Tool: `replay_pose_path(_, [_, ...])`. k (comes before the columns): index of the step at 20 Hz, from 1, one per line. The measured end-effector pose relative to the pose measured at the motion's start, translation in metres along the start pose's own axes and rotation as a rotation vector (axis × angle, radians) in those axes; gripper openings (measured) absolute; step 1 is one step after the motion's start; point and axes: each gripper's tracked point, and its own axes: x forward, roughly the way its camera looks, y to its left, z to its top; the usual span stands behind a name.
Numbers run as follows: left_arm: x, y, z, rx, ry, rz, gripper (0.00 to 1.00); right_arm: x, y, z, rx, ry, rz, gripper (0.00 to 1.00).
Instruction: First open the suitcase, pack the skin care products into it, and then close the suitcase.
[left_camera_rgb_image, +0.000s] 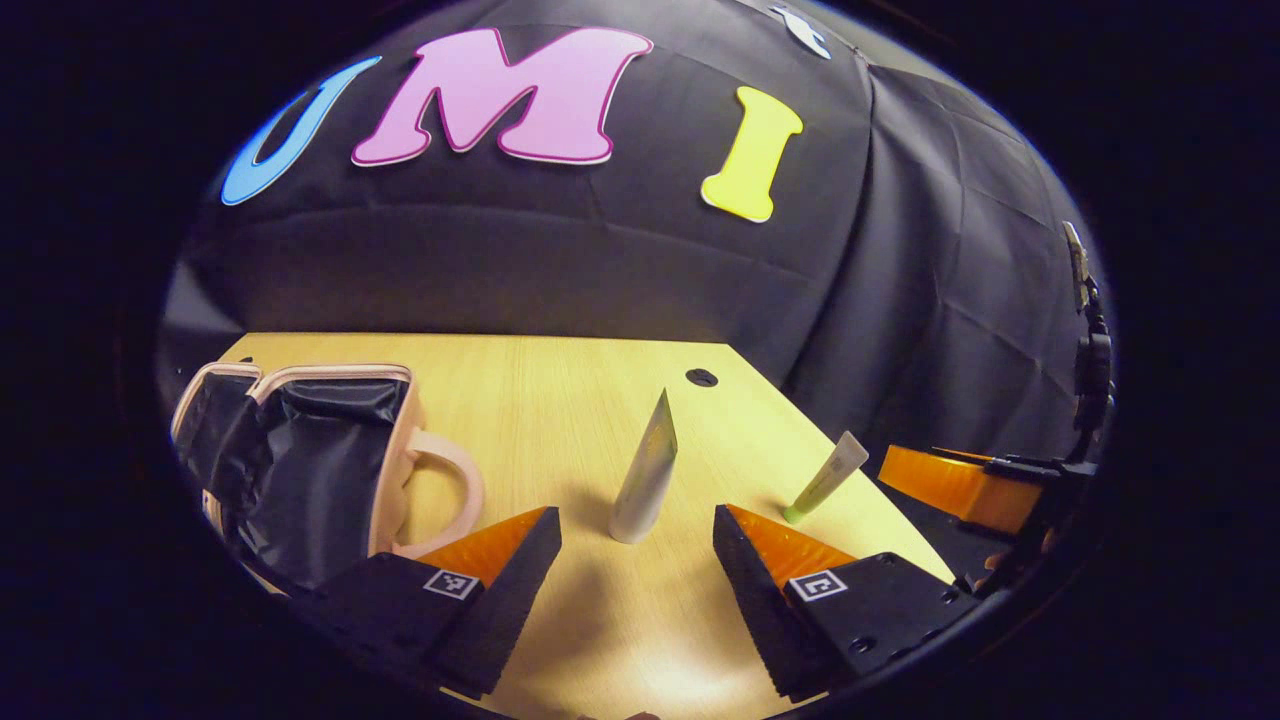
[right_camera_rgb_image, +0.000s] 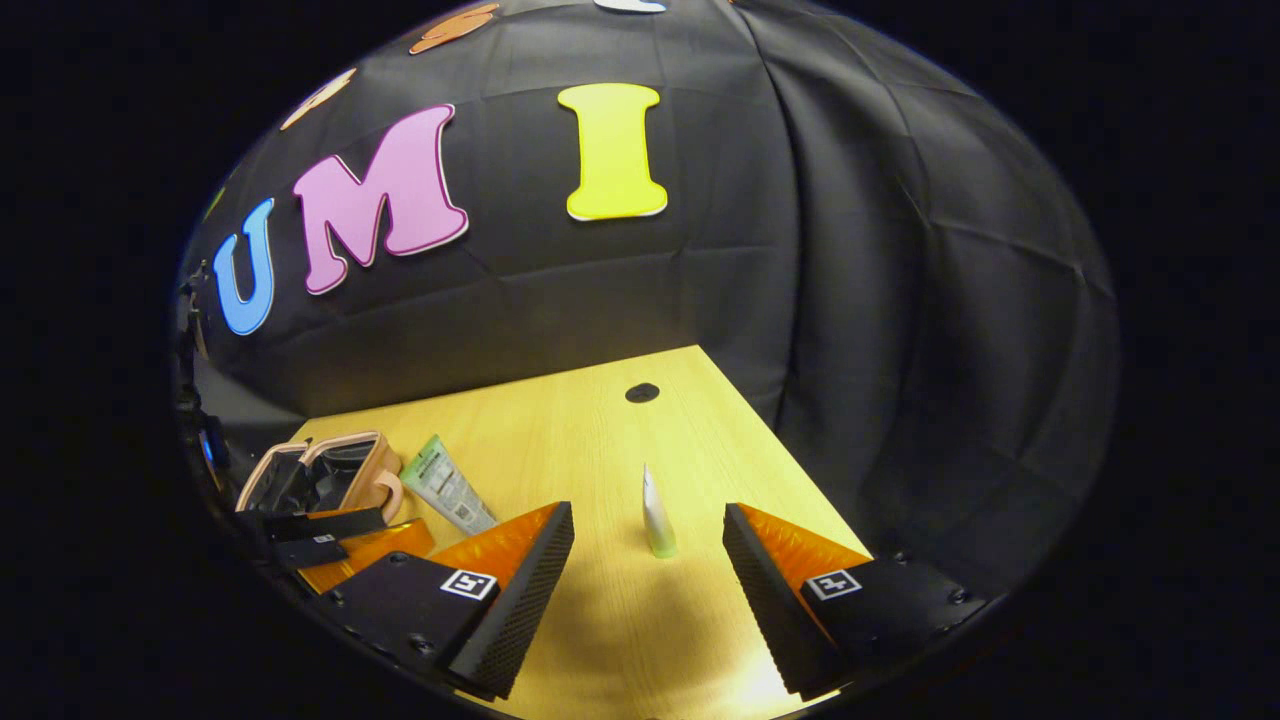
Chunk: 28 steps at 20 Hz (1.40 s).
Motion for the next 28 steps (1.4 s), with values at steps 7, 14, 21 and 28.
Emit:
replay_pose_path(7, [0.087, 0.001, -0.019, 0.078, 0.042, 0.060, 0.97, 0.045, -0.020, -0.025, 0.057, 0.039, -0.020, 0.96])
replay_pose_path(14, [0.126, 0.011, -0.023, 0.075, 0.065, 0.129, 0.76, 0.080, -0.014, -0.030, 0.065, 0.030, -0.023, 0.97])
replay_pose_path(21, [0.117, 0.020, -0.028, 0.042, 0.068, 0.145, 0.51, 0.117, -0.008, -0.048, 0.019, 0.035, -0.046, 0.98])
replay_pose_path(28, [0.110, 0.032, -0.033, 0.033, 0.060, 0.151, 0.53, 0.137, -0.017, -0.057, -0.048, 0.036, -0.083, 0.52])
